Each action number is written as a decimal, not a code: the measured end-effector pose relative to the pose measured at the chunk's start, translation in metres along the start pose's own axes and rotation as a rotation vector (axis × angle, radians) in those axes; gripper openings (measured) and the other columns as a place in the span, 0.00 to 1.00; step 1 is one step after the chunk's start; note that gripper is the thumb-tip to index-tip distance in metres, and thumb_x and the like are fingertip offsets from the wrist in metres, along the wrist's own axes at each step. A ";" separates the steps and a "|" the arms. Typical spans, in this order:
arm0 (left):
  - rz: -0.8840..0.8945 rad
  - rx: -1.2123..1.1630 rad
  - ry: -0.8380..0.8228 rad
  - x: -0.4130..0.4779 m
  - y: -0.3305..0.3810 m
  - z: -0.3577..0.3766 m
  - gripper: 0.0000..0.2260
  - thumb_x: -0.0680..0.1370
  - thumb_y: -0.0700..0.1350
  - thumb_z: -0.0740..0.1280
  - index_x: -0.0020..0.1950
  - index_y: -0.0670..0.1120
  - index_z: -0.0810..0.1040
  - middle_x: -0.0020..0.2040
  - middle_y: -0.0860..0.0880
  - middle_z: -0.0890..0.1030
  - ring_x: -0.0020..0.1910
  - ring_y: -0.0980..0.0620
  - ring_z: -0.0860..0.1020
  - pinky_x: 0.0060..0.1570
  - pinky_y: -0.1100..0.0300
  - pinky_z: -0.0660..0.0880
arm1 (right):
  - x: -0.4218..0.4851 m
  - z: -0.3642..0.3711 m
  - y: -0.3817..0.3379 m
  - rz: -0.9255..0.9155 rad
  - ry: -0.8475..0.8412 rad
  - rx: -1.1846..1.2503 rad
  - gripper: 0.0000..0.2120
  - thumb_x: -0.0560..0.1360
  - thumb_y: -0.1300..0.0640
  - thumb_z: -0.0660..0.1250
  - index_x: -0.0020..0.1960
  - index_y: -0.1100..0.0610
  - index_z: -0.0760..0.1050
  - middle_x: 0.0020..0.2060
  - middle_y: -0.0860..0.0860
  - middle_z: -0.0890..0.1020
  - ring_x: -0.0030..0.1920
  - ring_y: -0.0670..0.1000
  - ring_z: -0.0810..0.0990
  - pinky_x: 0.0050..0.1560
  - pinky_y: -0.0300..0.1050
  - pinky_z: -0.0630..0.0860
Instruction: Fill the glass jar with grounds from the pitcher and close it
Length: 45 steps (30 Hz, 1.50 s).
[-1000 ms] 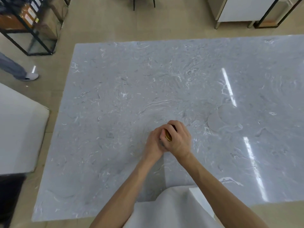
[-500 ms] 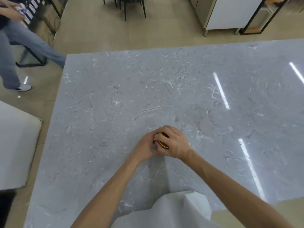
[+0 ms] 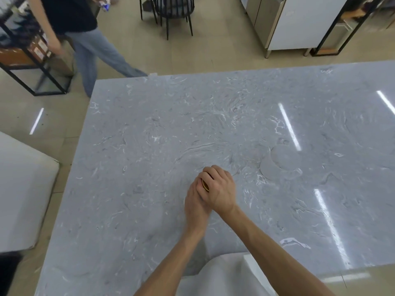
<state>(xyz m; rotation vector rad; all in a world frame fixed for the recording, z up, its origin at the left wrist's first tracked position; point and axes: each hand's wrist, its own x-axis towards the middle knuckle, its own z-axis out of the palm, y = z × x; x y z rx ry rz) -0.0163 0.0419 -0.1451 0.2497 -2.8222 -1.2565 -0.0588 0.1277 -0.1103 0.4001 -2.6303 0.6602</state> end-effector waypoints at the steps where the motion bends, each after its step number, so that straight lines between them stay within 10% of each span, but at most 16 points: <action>1: -0.002 0.055 0.014 -0.001 0.007 0.001 0.18 0.81 0.42 0.66 0.71 0.41 0.73 0.65 0.46 0.79 0.61 0.50 0.79 0.61 0.55 0.77 | 0.001 -0.003 0.001 0.005 -0.015 0.041 0.02 0.72 0.54 0.70 0.42 0.51 0.80 0.44 0.44 0.81 0.50 0.50 0.79 0.48 0.44 0.71; 5: -0.122 -0.008 -0.031 -0.007 0.025 -0.003 0.29 0.79 0.50 0.69 0.75 0.38 0.65 0.67 0.42 0.75 0.64 0.45 0.76 0.61 0.51 0.76 | 0.003 -0.028 0.004 0.002 -0.211 -0.039 0.20 0.73 0.38 0.68 0.60 0.46 0.79 0.62 0.50 0.76 0.64 0.56 0.72 0.64 0.53 0.67; 8: -0.176 -0.134 -0.117 -0.023 0.025 -0.001 0.36 0.74 0.43 0.75 0.77 0.40 0.61 0.73 0.39 0.68 0.72 0.41 0.69 0.69 0.46 0.69 | -0.015 -0.044 -0.006 0.423 -0.255 -0.113 0.39 0.66 0.28 0.67 0.70 0.49 0.69 0.63 0.57 0.71 0.60 0.58 0.70 0.61 0.54 0.70; 10: -0.186 -0.275 -0.240 -0.036 0.022 0.002 0.38 0.74 0.40 0.75 0.78 0.45 0.59 0.74 0.41 0.68 0.72 0.42 0.70 0.69 0.45 0.71 | -0.031 -0.051 -0.006 0.589 -0.236 0.130 0.36 0.68 0.44 0.75 0.72 0.50 0.67 0.60 0.57 0.71 0.58 0.59 0.71 0.60 0.52 0.70; 14: -0.208 -0.399 -0.264 -0.055 0.009 -0.007 0.41 0.74 0.44 0.77 0.78 0.52 0.54 0.75 0.52 0.66 0.71 0.48 0.70 0.69 0.49 0.71 | -0.047 -0.069 0.014 0.493 -0.300 0.318 0.41 0.66 0.76 0.61 0.75 0.50 0.63 0.67 0.55 0.73 0.65 0.54 0.66 0.68 0.44 0.62; 22: -0.053 -0.373 -0.430 -0.018 -0.012 -0.026 0.40 0.74 0.48 0.78 0.78 0.58 0.57 0.74 0.61 0.65 0.71 0.67 0.64 0.68 0.71 0.61 | -0.079 -0.075 0.010 1.088 -0.406 0.957 0.25 0.82 0.52 0.62 0.77 0.49 0.61 0.73 0.44 0.68 0.69 0.46 0.70 0.72 0.52 0.67; 28: -0.151 -0.440 -0.327 0.002 -0.013 -0.009 0.39 0.66 0.47 0.83 0.67 0.51 0.60 0.64 0.52 0.75 0.62 0.58 0.77 0.59 0.62 0.77 | -0.060 -0.038 0.009 1.079 -0.179 1.226 0.27 0.81 0.52 0.64 0.77 0.44 0.60 0.75 0.47 0.63 0.75 0.47 0.63 0.75 0.50 0.60; 40: -0.041 -0.443 -0.316 0.132 0.010 -0.003 0.33 0.73 0.38 0.78 0.70 0.52 0.63 0.64 0.55 0.75 0.63 0.61 0.76 0.60 0.70 0.72 | 0.070 -0.003 0.052 1.070 -0.228 1.176 0.16 0.85 0.52 0.55 0.71 0.43 0.70 0.65 0.45 0.75 0.68 0.49 0.72 0.54 0.38 0.77; 45: -0.033 -0.482 -0.325 0.136 0.016 -0.003 0.41 0.70 0.29 0.77 0.73 0.45 0.56 0.65 0.52 0.71 0.62 0.66 0.75 0.62 0.68 0.73 | 0.062 -0.004 0.065 1.003 -0.276 1.094 0.22 0.84 0.50 0.55 0.77 0.42 0.60 0.77 0.45 0.60 0.76 0.49 0.60 0.74 0.55 0.62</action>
